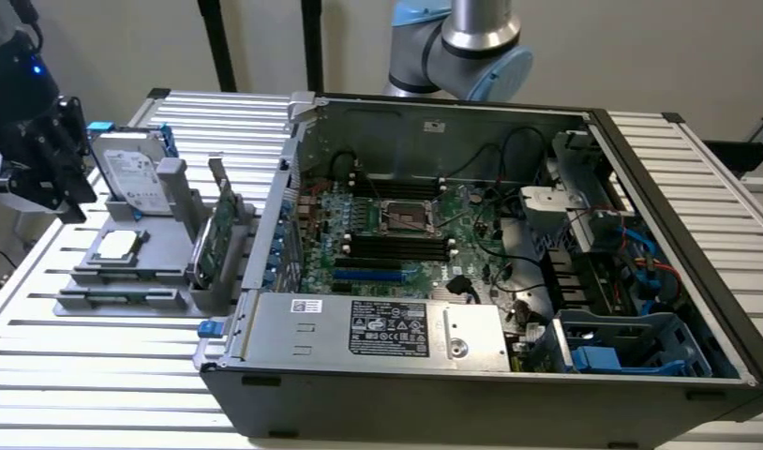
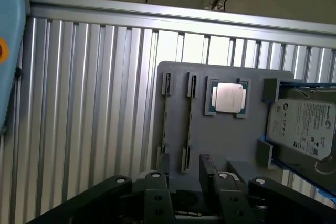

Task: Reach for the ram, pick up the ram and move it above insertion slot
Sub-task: 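Pick up the ram and move it above insertion slot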

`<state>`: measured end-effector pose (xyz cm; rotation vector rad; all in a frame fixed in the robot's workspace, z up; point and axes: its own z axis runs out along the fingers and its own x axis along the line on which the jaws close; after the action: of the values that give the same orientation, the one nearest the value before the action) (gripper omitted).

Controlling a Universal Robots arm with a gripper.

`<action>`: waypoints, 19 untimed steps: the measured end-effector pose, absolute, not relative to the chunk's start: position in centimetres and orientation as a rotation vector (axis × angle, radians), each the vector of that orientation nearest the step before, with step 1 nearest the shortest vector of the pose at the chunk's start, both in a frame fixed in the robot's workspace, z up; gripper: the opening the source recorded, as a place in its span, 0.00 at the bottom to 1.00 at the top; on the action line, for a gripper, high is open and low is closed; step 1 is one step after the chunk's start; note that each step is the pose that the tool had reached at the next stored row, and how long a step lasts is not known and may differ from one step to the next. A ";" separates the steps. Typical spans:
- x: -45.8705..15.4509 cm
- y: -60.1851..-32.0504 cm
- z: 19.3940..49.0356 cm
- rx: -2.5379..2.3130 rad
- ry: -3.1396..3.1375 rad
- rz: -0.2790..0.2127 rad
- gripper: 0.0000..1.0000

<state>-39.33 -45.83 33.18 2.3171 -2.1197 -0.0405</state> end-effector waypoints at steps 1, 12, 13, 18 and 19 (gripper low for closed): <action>-39.4 -45.9 33.0 2.317 -2.120 -0.041 0.36; -39.5 -46.8 31.0 2.309 -2.129 -0.041 0.36; -39.5 -46.9 30.8 2.308 -2.129 -0.041 0.36; -39.5 -47.2 29.9 2.306 -2.132 -0.041 0.36; -39.5 -47.3 29.7 2.305 -2.133 -0.041 0.36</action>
<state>-39.49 -47.25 29.73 2.3054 -2.1325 -0.0406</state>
